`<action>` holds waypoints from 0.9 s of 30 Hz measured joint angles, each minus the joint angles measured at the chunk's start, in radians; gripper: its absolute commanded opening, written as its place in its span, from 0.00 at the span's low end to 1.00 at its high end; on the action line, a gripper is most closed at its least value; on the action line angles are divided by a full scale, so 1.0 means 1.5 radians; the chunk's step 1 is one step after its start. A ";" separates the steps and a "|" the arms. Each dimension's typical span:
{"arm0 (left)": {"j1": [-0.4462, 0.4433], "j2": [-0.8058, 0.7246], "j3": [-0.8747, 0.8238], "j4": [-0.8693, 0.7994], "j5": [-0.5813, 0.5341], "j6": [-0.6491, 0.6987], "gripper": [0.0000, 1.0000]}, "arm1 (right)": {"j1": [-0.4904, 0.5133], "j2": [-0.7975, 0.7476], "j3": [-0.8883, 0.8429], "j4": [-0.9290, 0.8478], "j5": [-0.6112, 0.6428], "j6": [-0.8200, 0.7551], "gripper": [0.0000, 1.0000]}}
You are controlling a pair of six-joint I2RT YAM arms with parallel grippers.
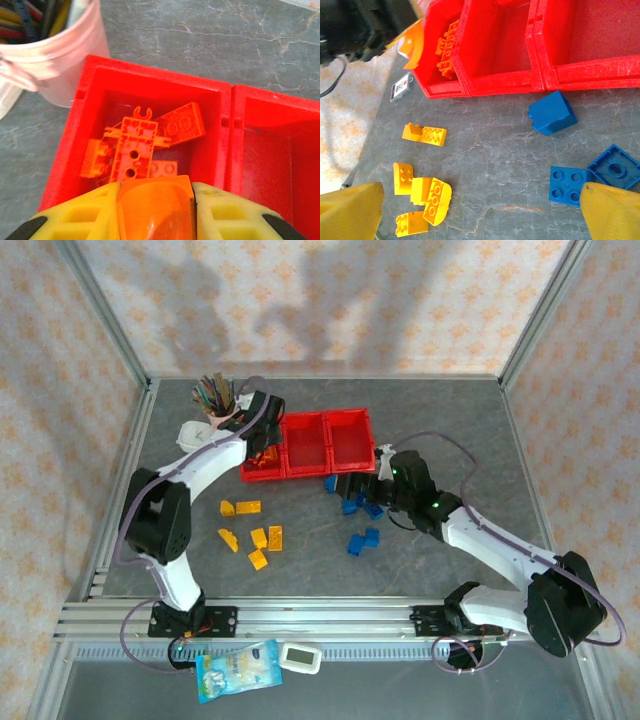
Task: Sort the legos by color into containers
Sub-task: Place the lego in the container, then pick up the lego from the center of the table.
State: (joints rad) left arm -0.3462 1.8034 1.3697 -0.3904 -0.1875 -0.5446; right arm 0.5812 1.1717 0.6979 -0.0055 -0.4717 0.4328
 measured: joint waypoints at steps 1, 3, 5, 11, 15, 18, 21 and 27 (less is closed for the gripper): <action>0.003 0.015 0.009 0.004 0.003 -0.001 0.34 | 0.000 0.001 0.001 0.000 0.000 -0.001 1.00; 0.007 0.037 0.023 0.009 0.009 -0.003 0.36 | 0.000 0.007 0.002 0.002 0.000 -0.005 1.00; 0.011 0.053 0.033 0.009 0.011 -0.005 0.44 | 0.000 0.016 0.002 0.002 0.001 -0.006 1.00; 0.018 0.057 0.039 0.011 0.015 -0.002 0.54 | -0.001 0.019 0.003 0.001 0.007 -0.012 1.00; 0.018 0.056 0.042 0.011 0.015 -0.002 0.55 | -0.002 0.019 0.007 -0.001 0.019 -0.015 1.00; 0.018 0.043 0.040 0.009 0.025 -0.002 0.56 | -0.002 0.018 0.007 -0.004 0.028 -0.015 1.00; 0.017 -0.002 0.014 0.011 0.047 -0.003 0.57 | -0.002 0.009 0.007 -0.015 0.046 -0.015 1.00; -0.023 -0.123 -0.060 0.011 0.067 -0.005 0.59 | -0.007 -0.005 0.007 -0.033 0.070 -0.012 1.00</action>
State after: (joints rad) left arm -0.3805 1.6196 1.2797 -0.3733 -0.0872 -0.5526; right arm 0.5709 1.1641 0.7082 -0.0555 -0.3660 0.4152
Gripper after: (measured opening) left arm 0.580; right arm 0.998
